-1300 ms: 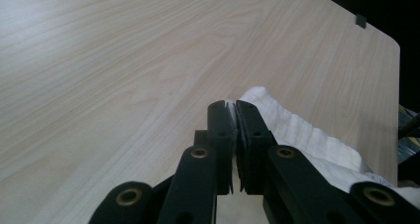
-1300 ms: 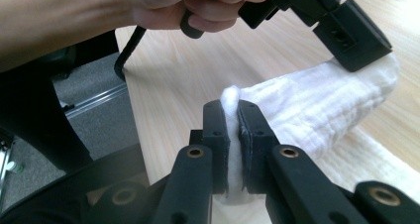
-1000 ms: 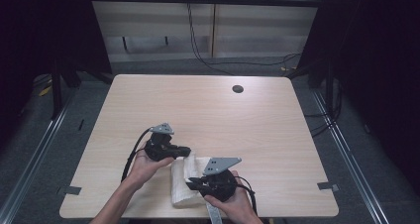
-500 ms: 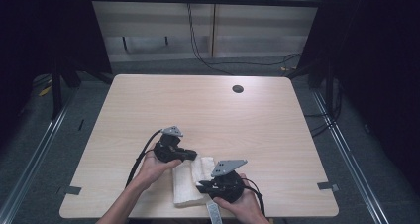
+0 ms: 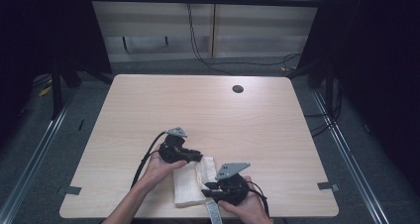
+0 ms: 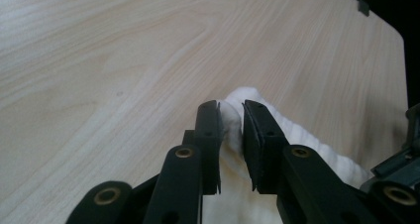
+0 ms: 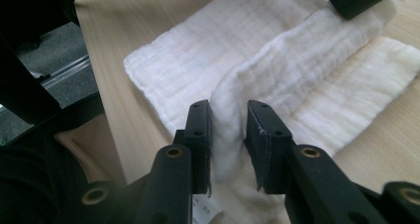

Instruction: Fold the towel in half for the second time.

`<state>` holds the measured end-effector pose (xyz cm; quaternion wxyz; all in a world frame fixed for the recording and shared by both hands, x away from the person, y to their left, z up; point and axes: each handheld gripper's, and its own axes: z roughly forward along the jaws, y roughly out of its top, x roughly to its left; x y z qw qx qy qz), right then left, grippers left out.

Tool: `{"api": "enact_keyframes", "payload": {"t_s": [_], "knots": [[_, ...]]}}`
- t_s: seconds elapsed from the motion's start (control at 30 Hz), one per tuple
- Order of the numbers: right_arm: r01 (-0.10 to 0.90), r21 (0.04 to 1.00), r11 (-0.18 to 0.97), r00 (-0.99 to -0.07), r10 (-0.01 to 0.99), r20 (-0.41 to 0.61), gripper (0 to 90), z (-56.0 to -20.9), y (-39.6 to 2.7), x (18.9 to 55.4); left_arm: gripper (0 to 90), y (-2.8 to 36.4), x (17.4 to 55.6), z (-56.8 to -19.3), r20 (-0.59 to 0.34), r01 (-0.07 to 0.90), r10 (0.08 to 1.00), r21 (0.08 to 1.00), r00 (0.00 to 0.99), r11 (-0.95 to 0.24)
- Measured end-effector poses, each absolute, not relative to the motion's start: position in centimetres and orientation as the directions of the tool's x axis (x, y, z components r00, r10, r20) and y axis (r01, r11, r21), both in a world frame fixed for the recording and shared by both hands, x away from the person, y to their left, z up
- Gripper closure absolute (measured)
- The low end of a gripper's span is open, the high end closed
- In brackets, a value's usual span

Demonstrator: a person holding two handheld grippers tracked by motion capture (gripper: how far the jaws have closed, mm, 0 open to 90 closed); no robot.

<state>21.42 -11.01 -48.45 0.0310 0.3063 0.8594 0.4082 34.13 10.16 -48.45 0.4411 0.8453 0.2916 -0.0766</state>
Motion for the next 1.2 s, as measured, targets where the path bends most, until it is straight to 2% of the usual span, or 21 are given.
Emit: {"api": "enact_keyframes", "payload": {"t_s": [0.03, 0.1, 0.17, 0.37, 0.5, 0.53, 0.57, 0.67, 0.7, 0.77, 0.8, 0.83, 0.9, 1.2], "knots": [[0.507, 0.722, 0.471, -0.803, 0.562, 0.198, 63.6, -48.4, -11.1, 21.3, 79.5, 10.1, 34.2, -48.4, -0.39, 0.56, 0.421, 0.702, 0.819, -0.44], [0.508, 0.721, 0.471, -0.803, 0.561, 0.2, 62.8, -48.3, -11.2, 21.3, 81.0, 9.8, 34.1, -48.5, -0.384, 0.553, 0.416, 0.704, 0.824, -0.446], [0.497, 0.722, 0.481, -0.809, 0.559, 0.185, 56.6, -48.2, -11.3, 21.1, 82.2, 9.3, 34.0, -48.6, -0.377, 0.541, 0.404, 0.703, 0.834, -0.461], [0.519, 0.732, 0.443, -0.784, 0.587, 0.201, 52.0, -48.0, -12.1, 21.7, 84.3, 8.6, 33.8, -48.7, -0.374, 0.531, 0.393, 0.715, 0.84, -0.455], [0.525, 0.74, 0.421, -0.774, 0.598, 0.21, 52.0, -47.9, -12.3, 22.3, 84.1, 8.1, 33.7, -48.6, -0.374, 0.529, 0.389, 0.716, 0.842, -0.456], [0.522, 0.74, 0.425, -0.771, 0.606, 0.196, 56.1, -47.8, -12.2, 22.6, 83.5, 8.0, 33.8, -48.6, -0.374, 0.529, 0.39, 0.715, 0.842, -0.456], [0.522, 0.74, 0.425, -0.771, 0.606, 0.196, 56.1, -47.8, -12.2, 22.6, 83.5, 7.8, 33.8, -48.6, -0.373, 0.527, 0.387, 0.716, 0.843, -0.457], [0.536, 0.726, 0.432, -0.754, 0.631, 0.181, 72.1, -48.3, -12.3, 23.0, 80.7, 7.5, 33.8, -48.6, -0.376, 0.527, 0.386, 0.721, 0.843, -0.45], [0.536, 0.726, 0.432, -0.754, 0.631, 0.181, 72.1, -48.3, -12.3, 23.0, 80.7, 7.5, 33.8, -48.5, -0.378, 0.529, 0.386, 0.721, 0.842, -0.448], [0.546, 0.716, 0.435, -0.749, 0.636, 0.186, 73.9, -48.4, -12.5, 22.9, 77.1, 7.5, 33.7, -48.3, -0.376, 0.526, 0.386, 0.73, 0.842, -0.435], [0.552, 0.714, 0.431, -0.747, 0.637, 0.193, 73.2, -48.5, -12.8, 22.8, 71.5, 7.6, 33.7, -48.2, -0.371, 0.522, 0.388, 0.736, 0.843, -0.43], [0.552, 0.714, 0.431, -0.747, 0.637, 0.193, 73.2, -48.5, -12.8, 22.8, 71.5, 7.7, 33.6, -48.0, -0.363, 0.514, 0.388, 0.744, 0.847, -0.427], [0.56, 0.708, 0.43, -0.741, 0.643, 0.196, 70.3, -48.6, -13.1, 22.7, 62.4, 7.9, 33.4, -47.6, -0.358, 0.514, 0.398, 0.749, 0.845, -0.417], [0.556, 0.694, 0.457, -0.74, 0.653, 0.164, 59.3, -48.1, -14.0, 22.7, 47.8, 9.6, 32.8, -46.5, -0.294, 0.49, 0.441, 0.751, 0.848, -0.443]]}}
